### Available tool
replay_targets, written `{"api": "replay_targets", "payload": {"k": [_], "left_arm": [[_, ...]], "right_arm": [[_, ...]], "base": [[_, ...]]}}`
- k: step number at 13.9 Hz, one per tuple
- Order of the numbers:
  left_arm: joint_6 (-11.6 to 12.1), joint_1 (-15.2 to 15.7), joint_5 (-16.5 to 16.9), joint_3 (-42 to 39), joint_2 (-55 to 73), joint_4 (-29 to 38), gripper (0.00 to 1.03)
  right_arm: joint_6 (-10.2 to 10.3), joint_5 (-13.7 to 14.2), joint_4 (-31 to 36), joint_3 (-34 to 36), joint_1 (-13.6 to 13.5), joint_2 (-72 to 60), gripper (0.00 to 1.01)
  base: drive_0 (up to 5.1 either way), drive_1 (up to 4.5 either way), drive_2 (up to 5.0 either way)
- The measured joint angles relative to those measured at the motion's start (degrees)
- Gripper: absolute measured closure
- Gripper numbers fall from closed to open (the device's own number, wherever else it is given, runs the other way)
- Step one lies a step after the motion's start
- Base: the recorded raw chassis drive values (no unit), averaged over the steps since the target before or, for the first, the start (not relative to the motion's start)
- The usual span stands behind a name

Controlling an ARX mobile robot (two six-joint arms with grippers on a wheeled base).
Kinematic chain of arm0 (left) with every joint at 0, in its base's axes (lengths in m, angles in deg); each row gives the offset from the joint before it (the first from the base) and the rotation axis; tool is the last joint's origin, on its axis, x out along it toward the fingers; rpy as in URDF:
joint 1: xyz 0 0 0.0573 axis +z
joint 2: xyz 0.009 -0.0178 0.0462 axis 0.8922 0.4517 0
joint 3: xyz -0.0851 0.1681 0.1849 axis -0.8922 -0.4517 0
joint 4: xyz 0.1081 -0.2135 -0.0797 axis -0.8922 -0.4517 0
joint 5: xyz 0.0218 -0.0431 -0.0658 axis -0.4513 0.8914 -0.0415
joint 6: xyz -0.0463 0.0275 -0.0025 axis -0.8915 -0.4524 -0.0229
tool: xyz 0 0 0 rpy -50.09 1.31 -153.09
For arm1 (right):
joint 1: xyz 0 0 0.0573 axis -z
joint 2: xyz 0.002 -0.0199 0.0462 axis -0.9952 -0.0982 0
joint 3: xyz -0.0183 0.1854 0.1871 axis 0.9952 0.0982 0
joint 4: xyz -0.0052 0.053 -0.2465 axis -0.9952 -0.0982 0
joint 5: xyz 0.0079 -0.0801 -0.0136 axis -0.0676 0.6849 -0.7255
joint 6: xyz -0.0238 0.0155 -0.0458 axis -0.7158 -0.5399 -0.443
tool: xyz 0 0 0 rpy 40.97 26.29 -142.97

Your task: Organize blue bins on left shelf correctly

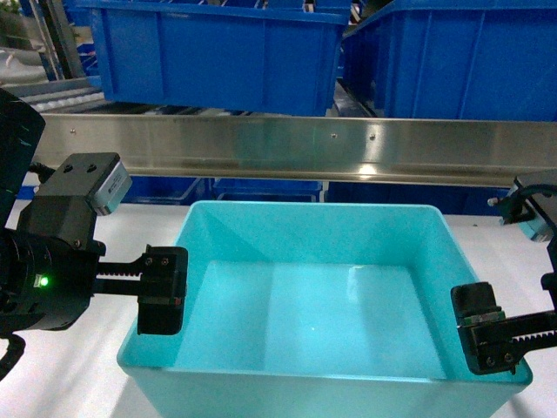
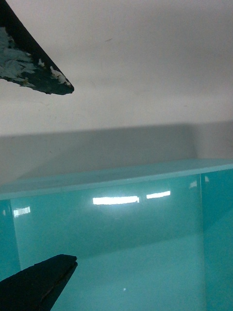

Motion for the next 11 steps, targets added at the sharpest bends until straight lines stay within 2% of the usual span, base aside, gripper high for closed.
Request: {"api": "replay_targets", "payload": {"k": [11], "left_arm": [[-0.66, -2.36, -1.51, -0.37, 5.53, 2.23, 0.05]], "right_arm": [[0.00, 0.57, 1.20, -0.15, 0.02, -2.38, 0.03]], "base": [[0.0, 0.00, 0.0]]}}
